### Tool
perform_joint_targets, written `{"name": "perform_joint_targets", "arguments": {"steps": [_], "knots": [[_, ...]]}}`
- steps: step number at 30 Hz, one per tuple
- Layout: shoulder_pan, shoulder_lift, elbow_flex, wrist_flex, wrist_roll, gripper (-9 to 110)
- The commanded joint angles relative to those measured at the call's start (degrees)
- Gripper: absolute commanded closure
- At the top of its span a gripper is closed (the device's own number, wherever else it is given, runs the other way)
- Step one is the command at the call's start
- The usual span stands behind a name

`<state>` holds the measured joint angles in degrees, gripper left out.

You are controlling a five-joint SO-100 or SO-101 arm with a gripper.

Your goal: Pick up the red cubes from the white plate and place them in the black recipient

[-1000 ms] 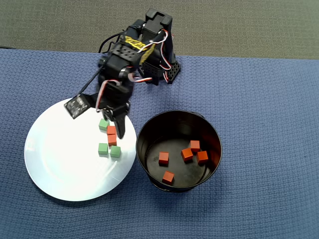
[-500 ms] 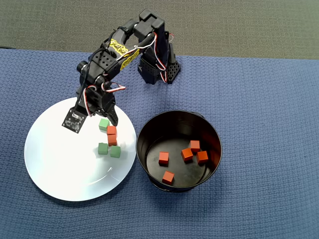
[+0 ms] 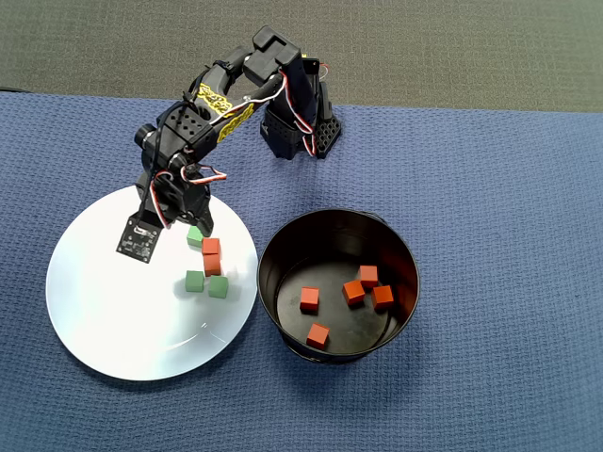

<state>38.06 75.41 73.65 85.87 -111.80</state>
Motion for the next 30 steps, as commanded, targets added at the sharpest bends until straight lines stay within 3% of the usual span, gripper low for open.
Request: {"name": "perform_joint_targets", "arguments": {"steps": [1, 6, 17, 30], "knots": [[-3.1, 1.3, -1.7, -0.9, 1.2, 85], [-5.0, 1.9, -1.1, -2.0, 4.1, 79], [-3.2, 4.0, 7.4, -11.1, -7.6, 76], [-2.2, 2.2, 7.4, -11.2, -14.6, 77]]}}
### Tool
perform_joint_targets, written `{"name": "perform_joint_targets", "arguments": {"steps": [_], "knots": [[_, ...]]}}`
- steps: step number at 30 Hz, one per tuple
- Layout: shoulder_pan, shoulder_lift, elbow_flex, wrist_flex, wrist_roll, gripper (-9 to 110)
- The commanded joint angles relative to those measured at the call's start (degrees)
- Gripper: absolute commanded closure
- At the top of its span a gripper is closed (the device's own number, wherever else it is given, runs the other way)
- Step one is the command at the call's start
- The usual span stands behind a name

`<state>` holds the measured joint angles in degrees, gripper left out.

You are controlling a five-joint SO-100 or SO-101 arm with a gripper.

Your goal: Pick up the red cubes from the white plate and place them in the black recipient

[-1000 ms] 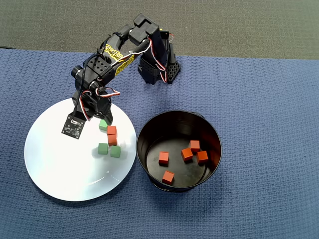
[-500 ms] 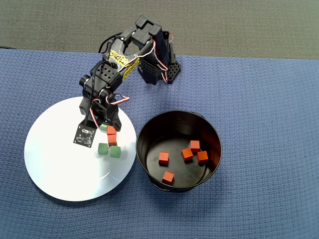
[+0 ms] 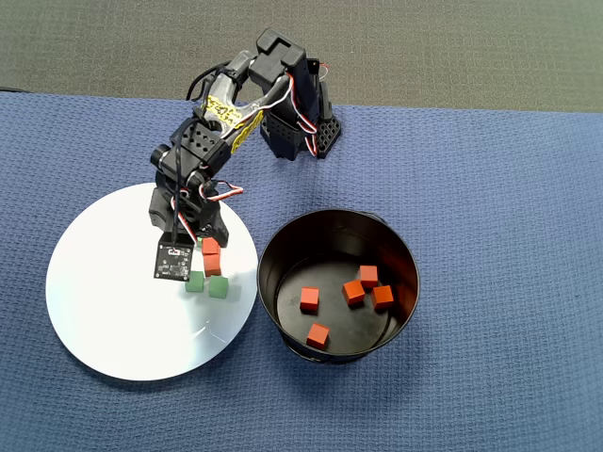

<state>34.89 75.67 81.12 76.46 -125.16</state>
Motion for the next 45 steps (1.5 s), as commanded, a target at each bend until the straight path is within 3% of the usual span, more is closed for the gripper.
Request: {"name": "perform_joint_targets", "arguments": {"steps": [1, 45], "knots": [[1.0, 1.4, -0.1, -2.6, -1.0, 77], [-6.4, -6.6, 1.5, -9.1, 4.4, 81]]}}
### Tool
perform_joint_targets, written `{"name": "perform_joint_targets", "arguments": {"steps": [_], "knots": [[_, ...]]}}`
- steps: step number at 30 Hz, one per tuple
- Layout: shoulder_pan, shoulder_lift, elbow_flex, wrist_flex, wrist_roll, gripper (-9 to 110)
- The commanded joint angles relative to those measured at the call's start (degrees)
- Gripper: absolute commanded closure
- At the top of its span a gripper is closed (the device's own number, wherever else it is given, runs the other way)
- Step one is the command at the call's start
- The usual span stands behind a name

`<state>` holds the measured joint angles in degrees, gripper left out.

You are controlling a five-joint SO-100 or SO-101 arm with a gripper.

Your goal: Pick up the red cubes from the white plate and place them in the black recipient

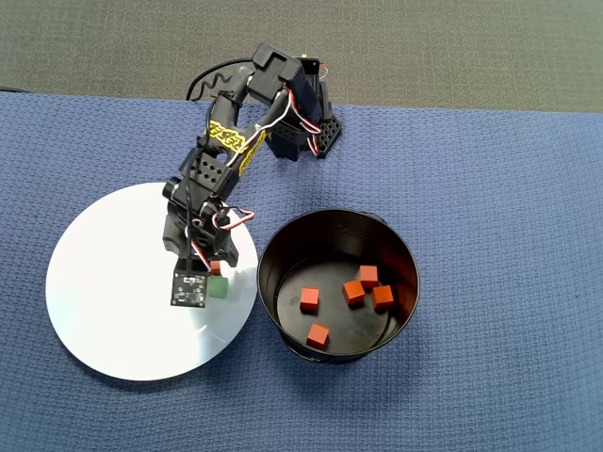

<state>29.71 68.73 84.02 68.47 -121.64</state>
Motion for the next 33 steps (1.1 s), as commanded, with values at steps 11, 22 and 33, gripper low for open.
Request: {"name": "perform_joint_targets", "arguments": {"steps": [11, 22, 33], "knots": [[-0.5, -2.7, -3.2, -2.9, 1.7, 87], [-0.8, -3.2, -3.3, -3.9, 2.8, 98], [-0.7, -1.0, -2.8, -3.8, 5.0, 101]]}}
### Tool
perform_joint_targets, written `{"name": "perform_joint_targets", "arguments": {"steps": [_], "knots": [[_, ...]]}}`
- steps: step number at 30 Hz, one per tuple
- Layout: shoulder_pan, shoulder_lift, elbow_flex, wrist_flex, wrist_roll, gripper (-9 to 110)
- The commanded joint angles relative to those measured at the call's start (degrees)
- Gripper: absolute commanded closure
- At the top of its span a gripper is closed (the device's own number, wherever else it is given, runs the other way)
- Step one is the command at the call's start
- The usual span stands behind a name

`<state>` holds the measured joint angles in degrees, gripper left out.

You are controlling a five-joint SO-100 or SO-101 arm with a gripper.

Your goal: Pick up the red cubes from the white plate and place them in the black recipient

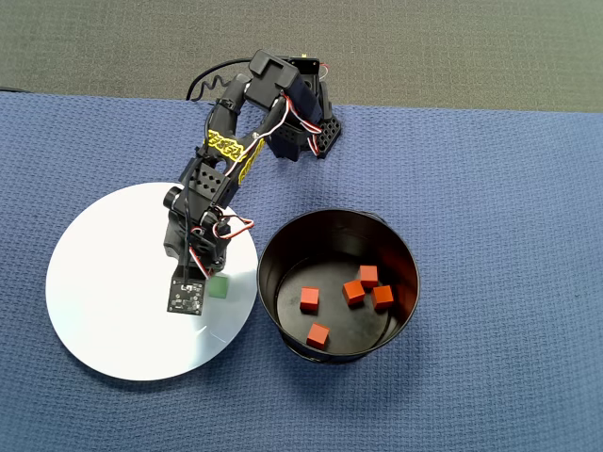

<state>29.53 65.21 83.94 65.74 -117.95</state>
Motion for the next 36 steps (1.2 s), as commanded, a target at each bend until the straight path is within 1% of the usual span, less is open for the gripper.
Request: {"name": "perform_joint_targets", "arguments": {"steps": [1, 7, 11, 19, 23, 28, 34, 35, 36], "knots": [[-0.4, 3.4, -2.7, -0.7, 1.5, 101], [-0.6, 10.7, -4.1, 4.5, 4.8, 101], [-2.9, 16.3, -4.2, 6.1, 12.9, 101], [-9.1, 24.5, -10.4, 5.7, 42.2, 102], [-14.2, 27.3, -13.9, 6.8, 54.7, 102], [-23.0, 27.4, -18.1, 6.9, 70.7, 102], [-35.7, 24.2, -18.4, 6.1, 90.7, 102], [-37.5, 23.2, -18.5, 6.9, 93.5, 98], [-39.4, 22.4, -18.5, 8.3, 95.3, 82]]}}
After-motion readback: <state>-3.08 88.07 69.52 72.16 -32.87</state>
